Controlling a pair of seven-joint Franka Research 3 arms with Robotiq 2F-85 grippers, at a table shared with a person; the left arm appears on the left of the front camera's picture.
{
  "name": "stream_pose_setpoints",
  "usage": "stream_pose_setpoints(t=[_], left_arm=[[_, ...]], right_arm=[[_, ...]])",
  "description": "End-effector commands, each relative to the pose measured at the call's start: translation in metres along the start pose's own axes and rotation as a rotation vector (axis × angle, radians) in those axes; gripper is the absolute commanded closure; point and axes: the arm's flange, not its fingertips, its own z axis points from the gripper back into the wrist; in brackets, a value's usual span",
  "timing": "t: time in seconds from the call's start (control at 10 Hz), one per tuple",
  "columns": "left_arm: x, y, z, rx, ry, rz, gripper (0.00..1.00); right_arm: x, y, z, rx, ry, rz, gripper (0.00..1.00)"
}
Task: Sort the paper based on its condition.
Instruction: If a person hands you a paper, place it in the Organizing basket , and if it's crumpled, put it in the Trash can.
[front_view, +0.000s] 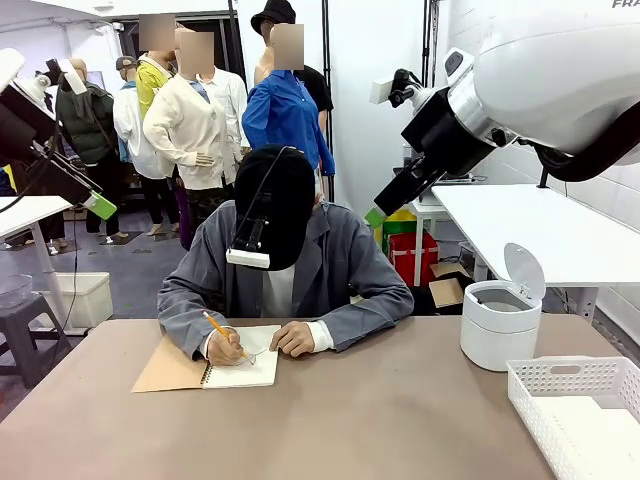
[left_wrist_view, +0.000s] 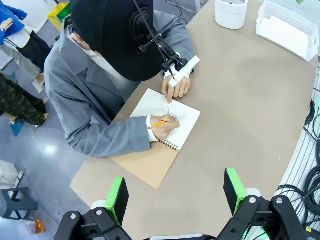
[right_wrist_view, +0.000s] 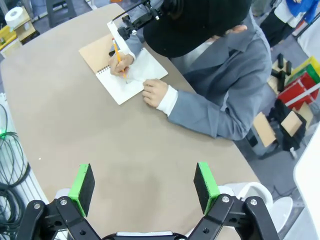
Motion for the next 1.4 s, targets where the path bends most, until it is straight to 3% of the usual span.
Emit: stream_pose_setpoints(t=[0.0,1.3], left_arm=[[-0.0038,0.0031,-0.0095,0.0,0.0,-0.052,0.0],[-0.0041,0.0005,-0.0096,-0.01,0.016,-0.054,0.0]], right_arm=[[0.0039,-0.0094,-0.0027,0.068,0.005,-0.058,0.0],[0.0046,-0.0105,-0.0034,0.147,-0.003,-0.131,0.0]])
